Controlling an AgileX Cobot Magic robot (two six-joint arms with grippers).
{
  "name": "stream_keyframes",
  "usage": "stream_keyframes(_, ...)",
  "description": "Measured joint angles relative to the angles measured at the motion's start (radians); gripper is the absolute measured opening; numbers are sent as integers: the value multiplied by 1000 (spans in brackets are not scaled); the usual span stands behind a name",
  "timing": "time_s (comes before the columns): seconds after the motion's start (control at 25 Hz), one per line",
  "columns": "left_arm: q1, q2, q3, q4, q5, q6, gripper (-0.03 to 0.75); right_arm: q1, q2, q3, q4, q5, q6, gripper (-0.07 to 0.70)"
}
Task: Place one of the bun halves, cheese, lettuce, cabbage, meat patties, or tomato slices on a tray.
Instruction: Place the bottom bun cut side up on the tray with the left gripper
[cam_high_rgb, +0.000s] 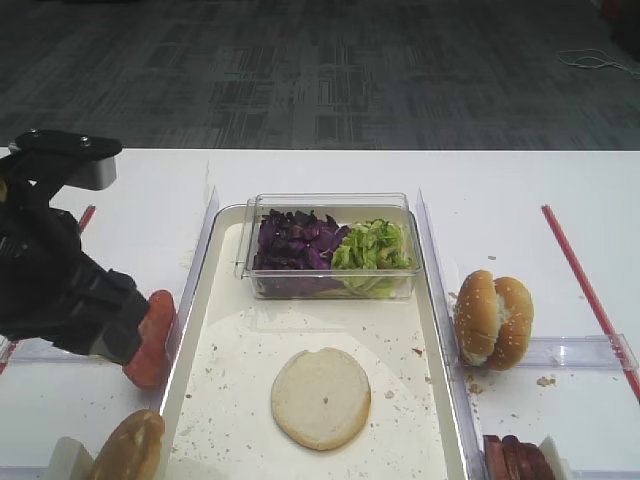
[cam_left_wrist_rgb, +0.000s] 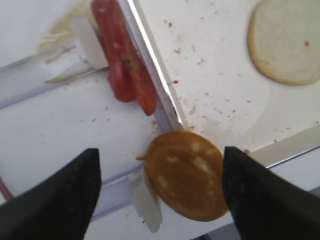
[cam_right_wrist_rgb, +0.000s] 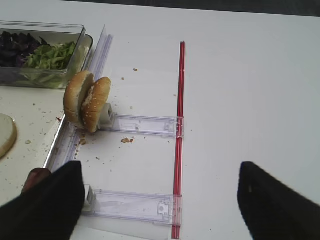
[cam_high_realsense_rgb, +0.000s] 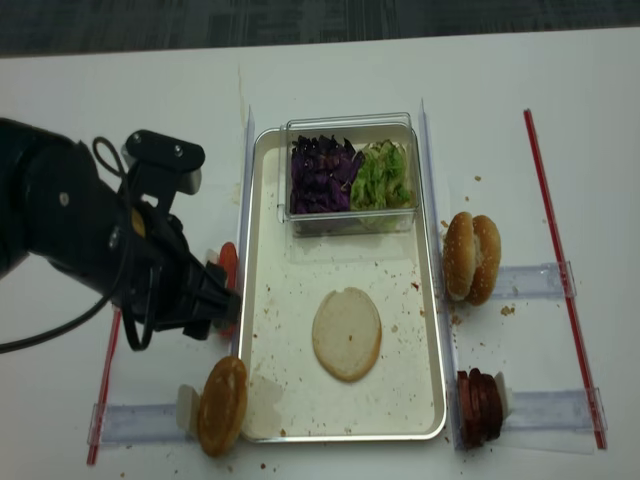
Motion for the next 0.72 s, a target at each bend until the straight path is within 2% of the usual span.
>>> stream_keyframes(0.2,0,0,0,72,17,-44,506,0,0,0,0,0,0,649)
stream_keyframes(0.48,12,0,0,79,12,-92,506,0,0,0,0,0,0,649)
stream_keyframes(0.64,84,0,0,79,8,-96,505,0,0,0,0,0,0,649)
stream_keyframes(0.72,144,0,0,79,8,-96,506,0,0,0,0,0,0,649)
